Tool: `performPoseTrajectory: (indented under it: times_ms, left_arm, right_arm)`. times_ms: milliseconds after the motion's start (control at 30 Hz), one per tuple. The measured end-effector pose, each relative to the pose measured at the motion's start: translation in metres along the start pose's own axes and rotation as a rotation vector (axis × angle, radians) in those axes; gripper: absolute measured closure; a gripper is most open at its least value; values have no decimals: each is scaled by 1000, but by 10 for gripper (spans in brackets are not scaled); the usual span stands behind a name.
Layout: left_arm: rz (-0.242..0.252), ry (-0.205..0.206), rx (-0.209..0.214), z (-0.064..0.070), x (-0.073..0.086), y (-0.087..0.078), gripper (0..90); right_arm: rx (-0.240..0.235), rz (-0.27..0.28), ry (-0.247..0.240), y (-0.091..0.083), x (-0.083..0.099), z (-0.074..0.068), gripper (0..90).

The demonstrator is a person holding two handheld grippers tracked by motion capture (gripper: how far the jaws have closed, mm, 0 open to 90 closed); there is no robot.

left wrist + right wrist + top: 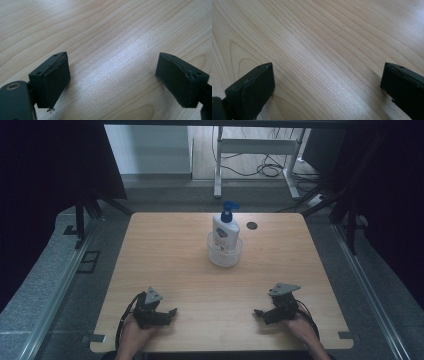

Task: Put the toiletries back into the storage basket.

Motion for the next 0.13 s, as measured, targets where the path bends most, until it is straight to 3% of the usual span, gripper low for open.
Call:
performPoseTrajectory:
  times_ms: [133]
  left_arm:
    - [0, 0, 0, 0, 0, 0, 114]
  right_arm:
    - [-2, 1, 0, 0, 0, 0, 0]
Point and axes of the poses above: each handheld gripper's, and its own axes: y roughly forward along the jaws, x roughly out of its underside, z roughly to its right, the point moved 3 cm from there along y, roughly forward along the jaws, and after that the axes turned 10 degrees about y, right-handed, at the moved point
